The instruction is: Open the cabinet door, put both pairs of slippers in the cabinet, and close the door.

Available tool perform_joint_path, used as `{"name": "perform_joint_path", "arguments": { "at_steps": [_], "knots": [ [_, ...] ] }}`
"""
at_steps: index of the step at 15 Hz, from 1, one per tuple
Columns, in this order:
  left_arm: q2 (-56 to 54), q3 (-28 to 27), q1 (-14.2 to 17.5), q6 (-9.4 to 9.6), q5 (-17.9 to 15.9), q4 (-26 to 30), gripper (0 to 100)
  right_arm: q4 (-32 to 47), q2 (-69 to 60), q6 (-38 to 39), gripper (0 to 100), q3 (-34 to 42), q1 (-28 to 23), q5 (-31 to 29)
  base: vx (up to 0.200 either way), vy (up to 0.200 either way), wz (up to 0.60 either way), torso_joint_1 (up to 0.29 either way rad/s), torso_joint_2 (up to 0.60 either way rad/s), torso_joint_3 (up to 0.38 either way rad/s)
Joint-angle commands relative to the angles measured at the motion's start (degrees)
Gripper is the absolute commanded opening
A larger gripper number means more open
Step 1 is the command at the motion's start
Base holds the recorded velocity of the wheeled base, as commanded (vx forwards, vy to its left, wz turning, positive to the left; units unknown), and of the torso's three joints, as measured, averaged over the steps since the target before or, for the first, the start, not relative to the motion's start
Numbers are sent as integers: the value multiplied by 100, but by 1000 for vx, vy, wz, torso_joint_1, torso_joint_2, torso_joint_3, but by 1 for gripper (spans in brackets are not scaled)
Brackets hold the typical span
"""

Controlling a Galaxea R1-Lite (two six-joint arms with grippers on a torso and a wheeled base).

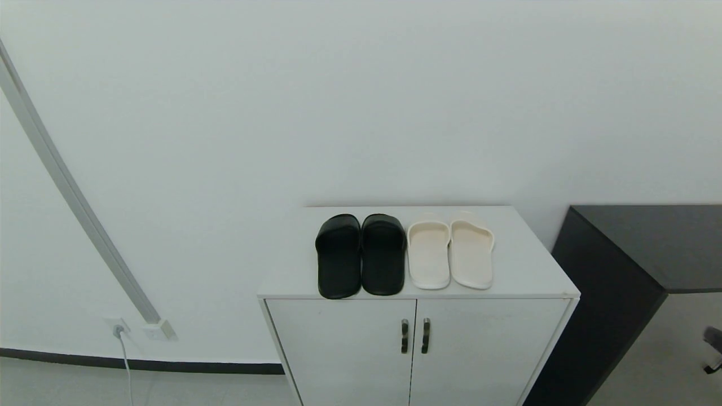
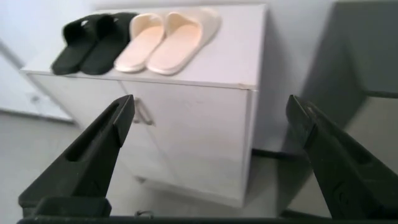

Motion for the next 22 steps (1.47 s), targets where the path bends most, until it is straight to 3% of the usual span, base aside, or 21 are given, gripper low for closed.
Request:
{"name": "perform_joint_path", "arguments": {
  "at_steps": [1, 3, 7, 16, 22],
  "knots": [
    [5, 0, 2, -8, 2, 0, 0, -441, 1885, 474, 100, -823, 1231, -422, 0, 0, 0, 0, 0, 0],
    [5, 0, 2, 1, 2, 0, 0, -441, 2580, 808, 100, -1517, 1908, -932, 0, 0, 0, 0, 0, 0],
    [5, 0, 2, -8, 2, 0, 0, -441, 4004, 1186, 100, -2660, 2637, -1785, 0, 0, 0, 0, 0, 0],
    [5, 0, 2, 1, 2, 0, 0, -880, 6429, 1546, 100, -4453, 2909, -3560, 0, 0, 0, 0, 0, 0],
    [5, 0, 2, 1, 2, 0, 0, -1188, 7625, 1511, 100, -5455, 2892, -4246, 0, 0, 0, 0, 0, 0]
  ]
}}
